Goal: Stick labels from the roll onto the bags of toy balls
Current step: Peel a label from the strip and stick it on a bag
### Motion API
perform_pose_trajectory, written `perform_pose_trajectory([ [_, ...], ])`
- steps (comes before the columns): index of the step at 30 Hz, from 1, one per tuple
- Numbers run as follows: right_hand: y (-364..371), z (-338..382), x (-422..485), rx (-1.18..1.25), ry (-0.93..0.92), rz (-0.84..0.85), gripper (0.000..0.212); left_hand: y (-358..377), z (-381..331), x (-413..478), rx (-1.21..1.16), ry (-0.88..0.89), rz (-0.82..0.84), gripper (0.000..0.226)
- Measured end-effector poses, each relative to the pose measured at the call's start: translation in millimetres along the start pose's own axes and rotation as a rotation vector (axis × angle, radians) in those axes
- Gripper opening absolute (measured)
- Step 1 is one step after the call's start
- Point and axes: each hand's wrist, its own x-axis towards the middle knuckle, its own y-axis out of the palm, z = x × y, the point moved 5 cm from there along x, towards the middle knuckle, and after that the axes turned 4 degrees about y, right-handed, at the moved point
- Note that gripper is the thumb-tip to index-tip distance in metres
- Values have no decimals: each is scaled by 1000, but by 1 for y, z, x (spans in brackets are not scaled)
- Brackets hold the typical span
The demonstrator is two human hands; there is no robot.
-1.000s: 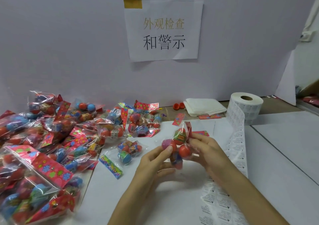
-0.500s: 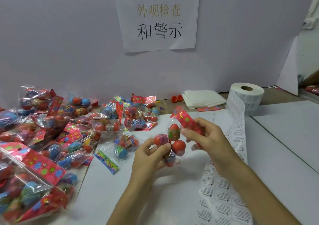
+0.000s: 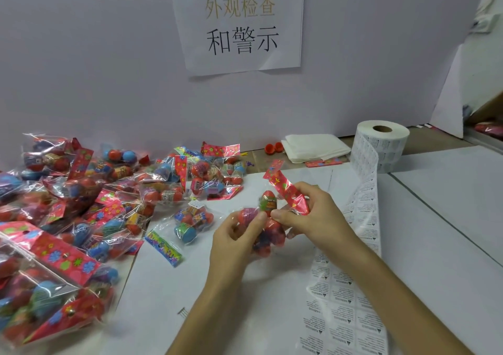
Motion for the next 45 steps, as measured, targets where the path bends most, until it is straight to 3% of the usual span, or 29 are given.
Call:
perform_pose_trajectory([
  [7,6,1,-1,-51,-14,70,24,-11,6,5,-121,-149,-30,34],
  [16,5,2,0,80,-3,34,9,-10,5,3,-110,-111,-16,60],
  [30,-1,3,2,14,-76,-75,15,3,1,-3,-100,-167,54,53],
  [36,-7,6,2,48,-118,-149,16,3,3,-4,-130,-203,248,57],
  [41,-7,3,2,148,-16,-94,8,4,6,-2,-89,-190,245,51],
  [45,0,-2,1,54,38,-60,13,1,8,0,-1,-157,237,42],
])
